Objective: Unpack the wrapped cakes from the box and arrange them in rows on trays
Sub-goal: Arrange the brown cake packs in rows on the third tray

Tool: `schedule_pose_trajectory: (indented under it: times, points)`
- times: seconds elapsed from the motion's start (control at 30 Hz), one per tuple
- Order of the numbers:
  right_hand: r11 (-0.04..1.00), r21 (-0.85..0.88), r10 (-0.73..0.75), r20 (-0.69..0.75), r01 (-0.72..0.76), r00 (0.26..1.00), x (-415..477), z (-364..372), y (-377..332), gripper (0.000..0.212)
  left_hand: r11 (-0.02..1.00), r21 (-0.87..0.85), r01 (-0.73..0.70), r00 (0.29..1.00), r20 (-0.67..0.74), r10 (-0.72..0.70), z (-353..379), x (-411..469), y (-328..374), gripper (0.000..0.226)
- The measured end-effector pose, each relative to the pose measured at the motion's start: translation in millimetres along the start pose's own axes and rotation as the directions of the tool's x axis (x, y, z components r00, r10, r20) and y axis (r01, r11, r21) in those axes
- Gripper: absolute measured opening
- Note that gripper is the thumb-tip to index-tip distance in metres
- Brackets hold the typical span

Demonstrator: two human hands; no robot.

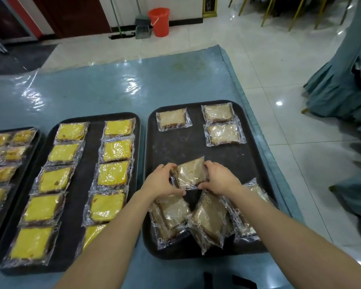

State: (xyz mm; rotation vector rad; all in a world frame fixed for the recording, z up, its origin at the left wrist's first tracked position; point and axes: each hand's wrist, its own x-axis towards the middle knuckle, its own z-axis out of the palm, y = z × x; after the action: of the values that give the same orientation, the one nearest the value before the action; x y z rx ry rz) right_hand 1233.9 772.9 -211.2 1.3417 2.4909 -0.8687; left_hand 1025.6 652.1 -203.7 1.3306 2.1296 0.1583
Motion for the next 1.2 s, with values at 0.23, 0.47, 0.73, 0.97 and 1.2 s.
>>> schedule_pose_trajectory:
  times: [0.23,0.47,0.73,0.97,1.2]
  points:
    - [0.994,-0.061,-0.091,-0.044,0.088,0.995,50.5,-13.3,-27.9,0.086,0.986,-0.152,0.062,0.972,-0.216,-0.095,-20.2,36.6,-23.3,0.098]
    - [1.0,-0.021,-0.01,-0.139,0.007,0.99,104.4,-29.7,-46.6,0.061,0.998,-0.057,0.039,0.929,-0.365,-0.057,-37.3,87.2,-32.4,0.071]
    - [0.998,-0.064,0.01,-0.126,-0.018,0.992,124.6,-37.2,-53.1,0.058,0.998,-0.036,0.049,0.929,-0.366,-0.058,-44.4,101.7,-38.1,0.072]
    - [0.988,-0.147,0.029,-0.153,-0.052,0.988,81.2,-28.0,-58.2,0.064,0.993,-0.118,0.009,0.95,-0.309,-0.045,-43.4,76.8,-41.0,0.068]
    - [0.997,-0.069,-0.031,-0.162,0.02,0.986,4.0,15.6,-60.4,0.043,0.993,0.088,0.073,0.997,-0.045,-0.069,-39.3,10.6,-33.7,0.044]
